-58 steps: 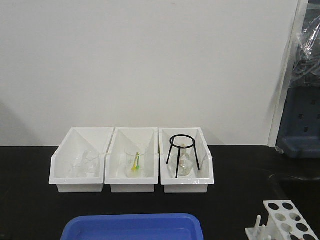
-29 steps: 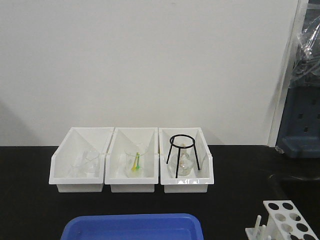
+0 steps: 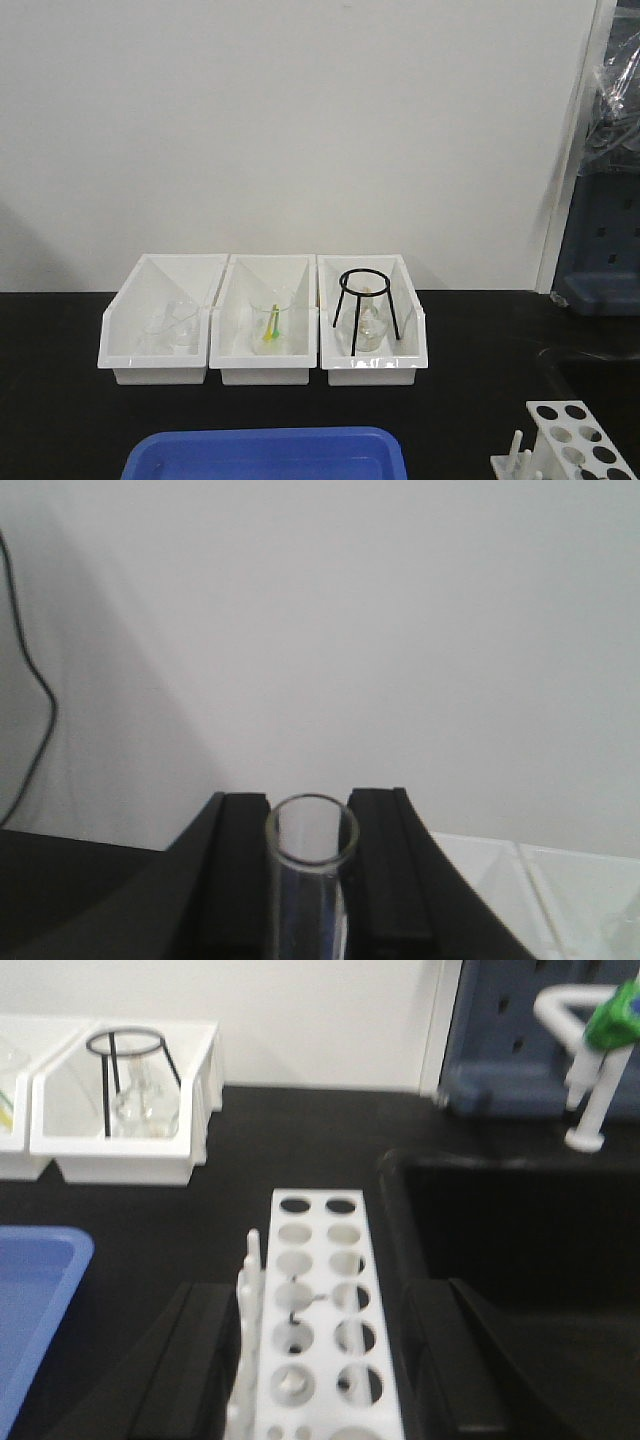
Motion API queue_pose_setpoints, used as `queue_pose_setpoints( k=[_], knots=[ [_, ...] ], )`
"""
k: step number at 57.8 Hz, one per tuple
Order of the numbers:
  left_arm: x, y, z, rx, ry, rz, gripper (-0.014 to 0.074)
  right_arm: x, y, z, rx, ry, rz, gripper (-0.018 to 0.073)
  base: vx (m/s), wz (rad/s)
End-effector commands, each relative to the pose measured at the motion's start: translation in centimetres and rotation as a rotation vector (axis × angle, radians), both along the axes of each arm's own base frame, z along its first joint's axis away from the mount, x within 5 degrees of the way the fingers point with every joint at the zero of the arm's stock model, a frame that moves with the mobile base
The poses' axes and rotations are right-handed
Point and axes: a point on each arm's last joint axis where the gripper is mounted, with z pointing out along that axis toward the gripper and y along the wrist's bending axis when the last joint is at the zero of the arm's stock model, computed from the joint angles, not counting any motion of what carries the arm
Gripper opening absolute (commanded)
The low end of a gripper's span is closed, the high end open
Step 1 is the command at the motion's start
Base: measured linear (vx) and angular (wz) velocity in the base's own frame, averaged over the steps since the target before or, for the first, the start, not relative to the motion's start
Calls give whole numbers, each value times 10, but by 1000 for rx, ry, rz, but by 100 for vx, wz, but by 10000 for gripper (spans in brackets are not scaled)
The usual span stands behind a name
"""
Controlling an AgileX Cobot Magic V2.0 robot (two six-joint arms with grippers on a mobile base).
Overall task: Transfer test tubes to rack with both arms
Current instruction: 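Carry the tube with the left gripper toward the approaching right gripper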
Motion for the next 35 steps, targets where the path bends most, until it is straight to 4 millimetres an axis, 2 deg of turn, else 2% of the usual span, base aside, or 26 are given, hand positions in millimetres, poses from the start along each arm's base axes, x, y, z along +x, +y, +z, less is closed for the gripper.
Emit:
queue_pose_setpoints(
  k=[1, 7, 12, 26, 35],
  knots=[
    [-1, -3, 35, -41, -73, -35, -4, 12, 1, 20, 36, -53, 2, 438, 0, 0],
    [-1, -8, 48, -114, -77, -78, -4, 27, 3, 26, 12, -14, 37, 438, 0, 0],
    [-1, -15, 49, -145, -78, -112, -4, 42, 12, 29, -31, 13, 120, 438, 0, 0],
    [0, -59, 42, -207, -27, -294, -4, 77, 66, 48, -72, 4, 424, 438, 0, 0],
    [6, -94, 26, -222, 49, -406, -4, 94, 101, 55, -86, 13, 557, 438, 0, 0]
  ],
)
